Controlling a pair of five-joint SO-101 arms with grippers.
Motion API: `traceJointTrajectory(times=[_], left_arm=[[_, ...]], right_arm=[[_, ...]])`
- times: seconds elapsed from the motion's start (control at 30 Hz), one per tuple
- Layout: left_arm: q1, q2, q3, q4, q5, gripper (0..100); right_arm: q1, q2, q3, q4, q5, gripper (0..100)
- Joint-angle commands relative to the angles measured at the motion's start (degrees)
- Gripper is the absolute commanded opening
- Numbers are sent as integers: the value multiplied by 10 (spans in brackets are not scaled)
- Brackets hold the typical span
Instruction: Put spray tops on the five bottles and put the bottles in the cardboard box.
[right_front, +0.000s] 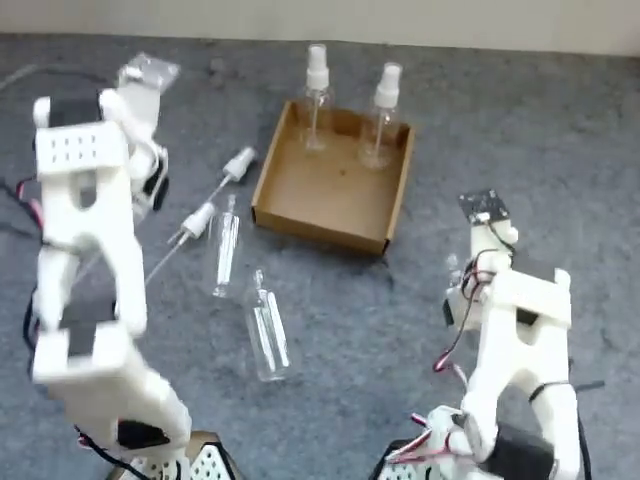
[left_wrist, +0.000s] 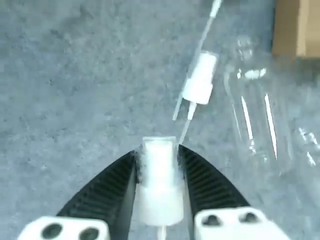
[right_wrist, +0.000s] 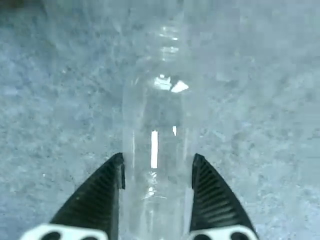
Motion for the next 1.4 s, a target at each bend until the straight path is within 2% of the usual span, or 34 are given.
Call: traceJointTrajectory(times=[0.0, 0.13, 0.23, 0.37, 0.47, 0.6, 1.13, 1.37], left_arm=[[7, -157, 271, -130, -27, 6], [28, -198, 408, -222, -32, 7], [57, -197, 451, -258, -30, 7], [91, -197, 491, -295, -28, 8], [100, -197, 506, -302, -28, 22], [96, -197, 518, -304, -28, 116], [82, -197, 568, -321, -33, 118], [81, -205, 596, -345, -32, 6]], right_arm=[[9, 95, -82, -10, -7, 8], [15, 160, -150, -10, -7, 72], [12, 166, -172, -7, -7, 125], [15, 167, -172, -7, -4, 136], [15, 170, -172, -7, -4, 163], [15, 170, -172, -6, -4, 207], [15, 167, -154, -6, -3, 210], [15, 170, -154, -6, -3, 210]])
